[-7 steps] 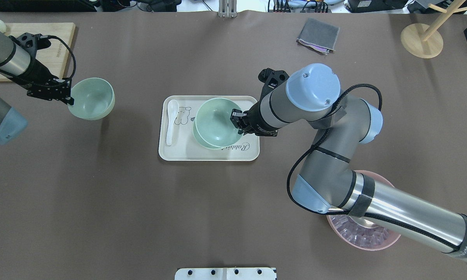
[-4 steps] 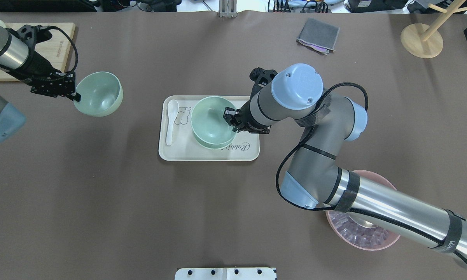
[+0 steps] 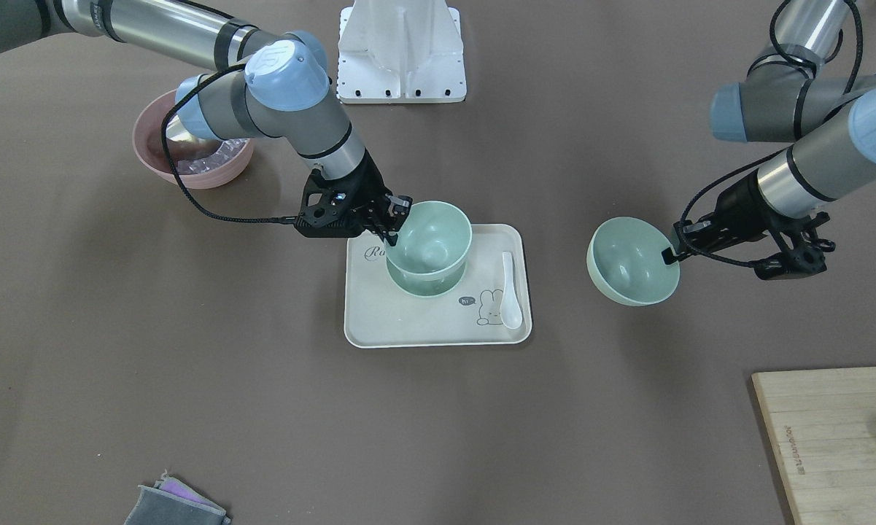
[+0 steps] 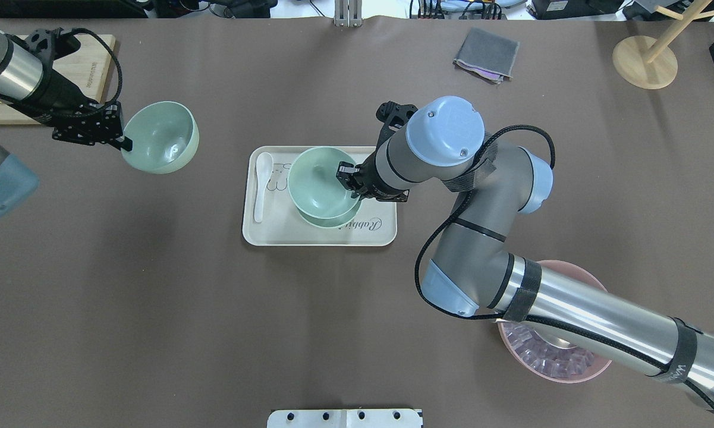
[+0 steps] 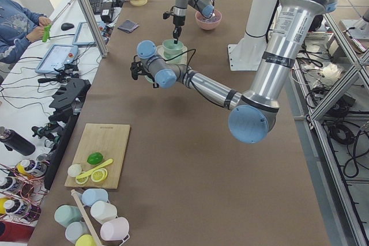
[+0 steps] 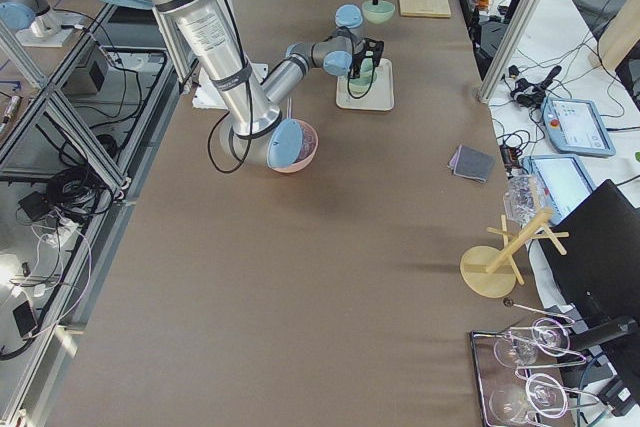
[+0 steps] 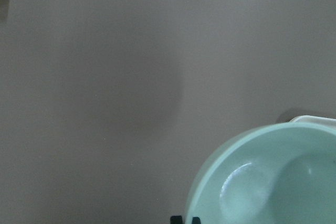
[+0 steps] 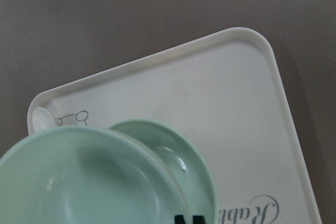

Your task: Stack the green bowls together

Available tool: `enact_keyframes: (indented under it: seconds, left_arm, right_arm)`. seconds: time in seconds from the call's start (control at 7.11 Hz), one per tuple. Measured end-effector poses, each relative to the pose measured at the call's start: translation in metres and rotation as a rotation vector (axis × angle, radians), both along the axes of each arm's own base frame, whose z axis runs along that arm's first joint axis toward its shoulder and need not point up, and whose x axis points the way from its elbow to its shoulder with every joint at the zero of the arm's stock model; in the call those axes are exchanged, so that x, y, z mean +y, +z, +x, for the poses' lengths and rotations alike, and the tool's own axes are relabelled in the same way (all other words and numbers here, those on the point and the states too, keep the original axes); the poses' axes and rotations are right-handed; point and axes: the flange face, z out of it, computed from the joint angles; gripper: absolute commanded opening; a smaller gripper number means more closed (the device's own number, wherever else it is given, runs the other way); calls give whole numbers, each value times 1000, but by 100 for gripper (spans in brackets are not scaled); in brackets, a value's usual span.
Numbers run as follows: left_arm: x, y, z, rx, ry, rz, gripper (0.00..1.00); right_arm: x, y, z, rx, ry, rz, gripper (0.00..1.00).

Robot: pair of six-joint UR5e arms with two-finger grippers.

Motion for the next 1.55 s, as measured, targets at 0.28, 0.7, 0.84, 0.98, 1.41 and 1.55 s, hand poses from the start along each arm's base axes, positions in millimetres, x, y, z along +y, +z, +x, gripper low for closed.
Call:
enact_keyframes:
  seconds: [0.28, 0.7, 0.84, 0.98, 1.41, 1.55]
  left_arm:
    - [2, -26, 2, 38, -15, -38, 0]
    - [0, -72, 29, 76, -36, -84, 0]
    - [8, -94, 64, 73, -39, -89, 0]
    - [19, -115, 103, 68, -46, -84, 0]
    - [41, -157, 197, 46, -52, -57, 0]
    - [44, -163, 209, 45, -47, -52, 0]
  right_arm:
    - [2, -2, 2, -8, 2, -10, 100]
    - [-24, 12, 77, -48, -14, -64, 100]
    - [-46, 35, 124, -46, -24, -67, 100]
    - [-69, 63, 177, -39, -42, -54, 100]
    - [-107, 158, 315, 7, -69, 19, 100]
    - [-109, 183, 337, 30, -73, 40, 100]
